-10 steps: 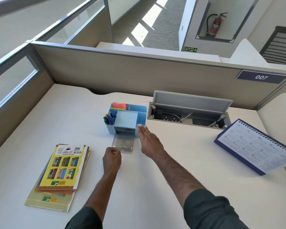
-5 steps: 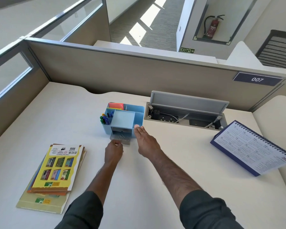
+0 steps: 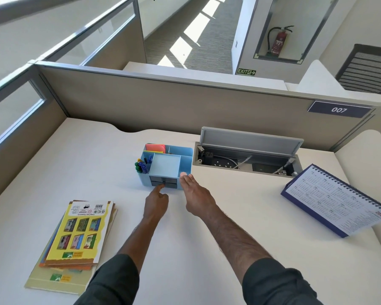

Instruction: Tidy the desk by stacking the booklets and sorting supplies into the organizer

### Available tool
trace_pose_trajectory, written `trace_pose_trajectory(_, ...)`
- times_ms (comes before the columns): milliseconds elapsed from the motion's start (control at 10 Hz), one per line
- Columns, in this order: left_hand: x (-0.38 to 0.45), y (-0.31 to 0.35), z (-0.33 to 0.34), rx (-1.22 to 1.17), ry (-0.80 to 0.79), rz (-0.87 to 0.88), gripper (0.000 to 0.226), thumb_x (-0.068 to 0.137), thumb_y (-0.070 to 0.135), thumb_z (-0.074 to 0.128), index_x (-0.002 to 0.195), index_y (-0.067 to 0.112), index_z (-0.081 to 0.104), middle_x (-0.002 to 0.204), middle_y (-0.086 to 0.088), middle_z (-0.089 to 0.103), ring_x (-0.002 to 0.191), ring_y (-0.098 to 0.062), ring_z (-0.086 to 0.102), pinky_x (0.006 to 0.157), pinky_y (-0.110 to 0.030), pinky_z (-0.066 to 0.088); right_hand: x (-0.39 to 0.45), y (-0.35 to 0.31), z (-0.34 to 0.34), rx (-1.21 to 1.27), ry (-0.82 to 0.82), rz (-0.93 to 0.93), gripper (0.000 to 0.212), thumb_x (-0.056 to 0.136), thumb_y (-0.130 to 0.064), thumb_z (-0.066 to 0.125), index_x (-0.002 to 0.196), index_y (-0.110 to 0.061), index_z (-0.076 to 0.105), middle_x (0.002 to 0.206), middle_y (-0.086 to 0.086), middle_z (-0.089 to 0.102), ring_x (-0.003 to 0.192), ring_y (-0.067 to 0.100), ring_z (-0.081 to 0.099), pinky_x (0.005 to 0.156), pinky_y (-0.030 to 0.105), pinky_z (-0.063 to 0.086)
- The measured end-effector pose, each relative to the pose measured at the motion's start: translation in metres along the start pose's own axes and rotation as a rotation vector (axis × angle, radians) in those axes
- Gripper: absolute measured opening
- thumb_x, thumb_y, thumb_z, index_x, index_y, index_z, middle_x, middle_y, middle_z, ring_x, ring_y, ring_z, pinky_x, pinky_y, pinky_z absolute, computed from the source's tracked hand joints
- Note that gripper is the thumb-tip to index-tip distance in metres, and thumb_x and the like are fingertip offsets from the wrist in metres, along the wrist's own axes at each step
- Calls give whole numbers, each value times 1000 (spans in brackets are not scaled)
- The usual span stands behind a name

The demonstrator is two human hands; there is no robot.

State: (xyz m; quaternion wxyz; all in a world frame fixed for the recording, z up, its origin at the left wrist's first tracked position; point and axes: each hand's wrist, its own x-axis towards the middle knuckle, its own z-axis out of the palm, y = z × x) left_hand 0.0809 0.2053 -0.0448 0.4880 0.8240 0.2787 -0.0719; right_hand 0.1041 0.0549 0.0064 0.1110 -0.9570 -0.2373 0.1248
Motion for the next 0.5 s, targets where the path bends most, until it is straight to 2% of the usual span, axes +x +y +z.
trace_pose_trajectory(100, -10, -4, 2, 87, 60, 135, 41, 104, 33, 51, 140, 14, 55, 130, -13, 65, 113, -26, 62, 98, -41, 53, 1, -2, 3, 44, 1, 11, 77, 93, -2, 48, 157, -14, 8, 166, 2, 1, 153, 21, 0, 113, 40, 38)
trace_pose_trajectory(200, -18, -7, 5, 202, 99, 230, 45, 104, 40, 46, 141, 14, 52, 139, -11, 58, 125, -27, 54, 103, -45, 47, -4, -4, 7, 37, 45, 2, 69, 97, -13, 42, 157, -13, 10, 166, 4, 2, 153, 23, 2, 119, 43, 27)
trace_pose_trajectory(300, -36, -8, 8, 391, 160, 351, 56, 105, 49, 34, 150, 15, 42, 155, -9, 43, 141, -28, 41, 113, -45, 36, -13, -4, 23, 23, 198, 39, 60, 103, -32, 32, 157, -13, 11, 166, 7, 6, 153, 26, 5, 122, 46, 16)
trace_pose_trajectory(400, -45, -16, 12, 508, 190, 448, 66, 105, 55, 22, 157, 16, 29, 166, -8, 26, 152, -27, 25, 122, -42, 22, -29, 0, 42, 5, 259, 127, 61, 105, -43, 23, 157, -14, 12, 166, 6, 4, 153, 25, 3, 122, 44, 10)
trace_pose_trajectory(500, -47, -27, 23, 625, 183, 569, 71, 105, 56, 18, 162, 16, 4, 170, -7, -4, 157, -24, -2, 125, -41, 4, -49, 7, 62, -12, 323, 262, 69, 103, -54, 13, 157, -11, 12, 166, 8, -1, 152, 24, -2, 123, 45, 7)
